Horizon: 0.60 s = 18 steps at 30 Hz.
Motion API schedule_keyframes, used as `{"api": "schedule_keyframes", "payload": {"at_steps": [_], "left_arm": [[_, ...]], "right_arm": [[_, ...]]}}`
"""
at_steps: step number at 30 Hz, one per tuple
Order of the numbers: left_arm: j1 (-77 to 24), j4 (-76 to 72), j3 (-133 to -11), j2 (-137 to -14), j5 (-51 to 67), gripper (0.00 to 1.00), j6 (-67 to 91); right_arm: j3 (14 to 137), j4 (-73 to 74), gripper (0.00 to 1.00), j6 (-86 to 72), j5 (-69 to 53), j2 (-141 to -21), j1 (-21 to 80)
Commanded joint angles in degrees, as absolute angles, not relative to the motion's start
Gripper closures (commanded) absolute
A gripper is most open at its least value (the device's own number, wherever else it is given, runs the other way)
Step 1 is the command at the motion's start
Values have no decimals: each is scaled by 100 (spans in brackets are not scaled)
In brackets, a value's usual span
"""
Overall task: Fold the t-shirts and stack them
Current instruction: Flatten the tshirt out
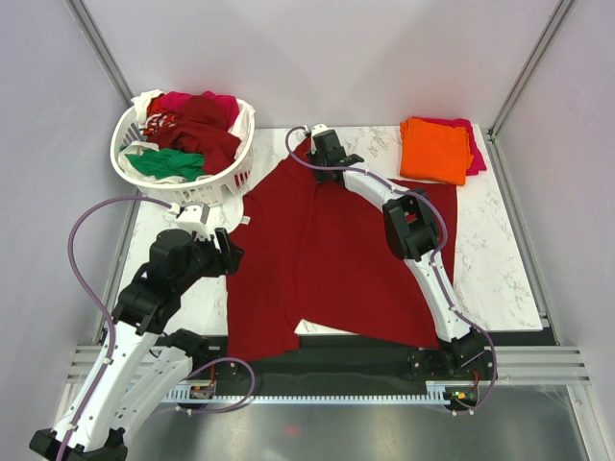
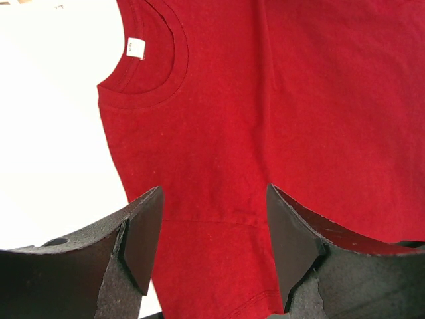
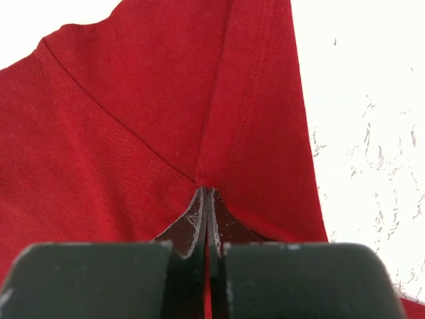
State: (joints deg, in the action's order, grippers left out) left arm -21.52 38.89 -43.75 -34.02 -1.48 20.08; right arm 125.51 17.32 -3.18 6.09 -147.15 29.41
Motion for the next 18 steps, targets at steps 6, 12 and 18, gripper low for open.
{"api": "schedule_keyframes", "payload": {"at_steps": [6,12,18], "left_arm": [[-2162,3753,-4386,-3419,-264,30,2004],[-2162,3762,-4386,-3419,-264,30,2004],[-2162,3753,-4386,-3437,-272,30,2004]], "right_arm": [[12744,1600,100,-202,817,-14546,2910],[12788,1442,100,-255,1072,-14423,2664],[12806,1248,100,-413,1441,-14484,2356]]}}
